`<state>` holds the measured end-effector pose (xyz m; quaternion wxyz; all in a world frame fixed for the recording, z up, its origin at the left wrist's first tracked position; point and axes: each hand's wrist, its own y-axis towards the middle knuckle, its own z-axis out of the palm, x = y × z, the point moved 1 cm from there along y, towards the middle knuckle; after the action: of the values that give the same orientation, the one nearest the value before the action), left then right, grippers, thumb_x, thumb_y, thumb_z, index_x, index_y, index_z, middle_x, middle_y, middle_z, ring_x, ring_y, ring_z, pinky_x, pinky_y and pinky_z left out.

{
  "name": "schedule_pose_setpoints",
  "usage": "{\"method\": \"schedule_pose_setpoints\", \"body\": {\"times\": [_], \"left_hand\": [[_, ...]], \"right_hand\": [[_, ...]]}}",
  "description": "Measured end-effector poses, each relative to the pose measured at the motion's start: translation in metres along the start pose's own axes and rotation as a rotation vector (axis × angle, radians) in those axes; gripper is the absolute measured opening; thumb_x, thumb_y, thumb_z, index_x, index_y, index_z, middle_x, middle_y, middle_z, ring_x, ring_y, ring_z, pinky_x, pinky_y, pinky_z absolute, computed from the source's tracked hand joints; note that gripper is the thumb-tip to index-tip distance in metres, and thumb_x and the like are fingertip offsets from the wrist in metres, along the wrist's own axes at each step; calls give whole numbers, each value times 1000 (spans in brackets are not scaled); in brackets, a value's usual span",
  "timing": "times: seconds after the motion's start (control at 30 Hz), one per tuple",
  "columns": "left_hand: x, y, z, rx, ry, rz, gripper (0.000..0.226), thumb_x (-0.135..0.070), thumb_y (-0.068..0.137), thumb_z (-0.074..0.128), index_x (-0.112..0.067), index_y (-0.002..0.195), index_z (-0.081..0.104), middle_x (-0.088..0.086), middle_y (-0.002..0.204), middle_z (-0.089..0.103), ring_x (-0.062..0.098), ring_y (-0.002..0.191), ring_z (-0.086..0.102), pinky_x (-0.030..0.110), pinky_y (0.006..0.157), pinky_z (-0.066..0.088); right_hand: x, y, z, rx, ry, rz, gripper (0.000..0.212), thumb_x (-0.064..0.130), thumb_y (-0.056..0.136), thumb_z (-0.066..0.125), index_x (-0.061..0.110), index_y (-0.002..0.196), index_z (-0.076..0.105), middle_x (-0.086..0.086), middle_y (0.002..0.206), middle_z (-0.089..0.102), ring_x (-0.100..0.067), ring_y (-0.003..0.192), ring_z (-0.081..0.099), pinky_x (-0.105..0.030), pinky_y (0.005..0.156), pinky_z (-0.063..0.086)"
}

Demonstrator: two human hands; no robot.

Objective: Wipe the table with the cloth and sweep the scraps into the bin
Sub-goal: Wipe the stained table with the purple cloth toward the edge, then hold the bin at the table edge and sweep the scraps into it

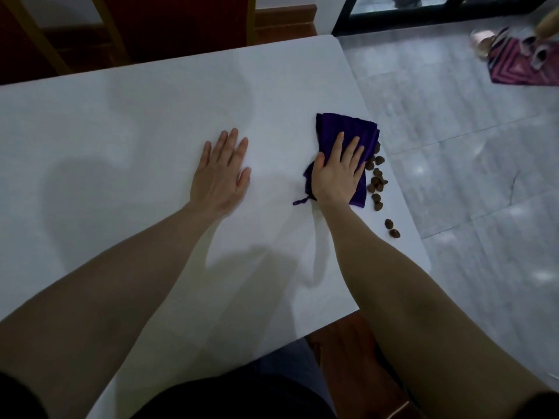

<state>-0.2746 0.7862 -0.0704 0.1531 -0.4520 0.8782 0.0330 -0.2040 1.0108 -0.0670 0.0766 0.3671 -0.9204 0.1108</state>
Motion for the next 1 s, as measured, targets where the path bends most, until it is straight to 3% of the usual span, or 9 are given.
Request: {"method": "schedule_pose_setpoints", "body": {"times": [0.13,0.37,0.53,1.0], "left_hand": [[-2,-9,2,-7,8,-6,65,-42,98,24,-14,156,25,8,166,16,25,154,12,46,125,6],[-1,-26,7,0,55,-41,62,-40,103,28,-16,159,16,8,167,9,25,154,6,47,125,4],[-4,-40,9,0,67,-24,64,-44,102,21,-17,159,13,8,167,7,24,155,5,47,125,4],[-27,-35,-9,-17,45,27,67,-50,99,13,-17,158,21,10,166,12,27,154,8,47,125,5]], "right_hand": [[-5,-11,0,9,4,-63,63,42,105,27,20,158,3,-10,166,-4,-28,152,-7,-45,121,-7],[-18,-56,7,4,-63,-364,60,43,104,28,21,158,12,-7,165,8,-28,152,2,-45,124,2],[-29,-88,6,45,-61,-524,59,44,104,30,24,158,15,-4,165,10,-24,153,0,-42,124,0],[-53,-101,-8,123,35,-621,58,51,104,28,32,157,15,1,165,11,-23,153,-1,-44,124,1]]}}
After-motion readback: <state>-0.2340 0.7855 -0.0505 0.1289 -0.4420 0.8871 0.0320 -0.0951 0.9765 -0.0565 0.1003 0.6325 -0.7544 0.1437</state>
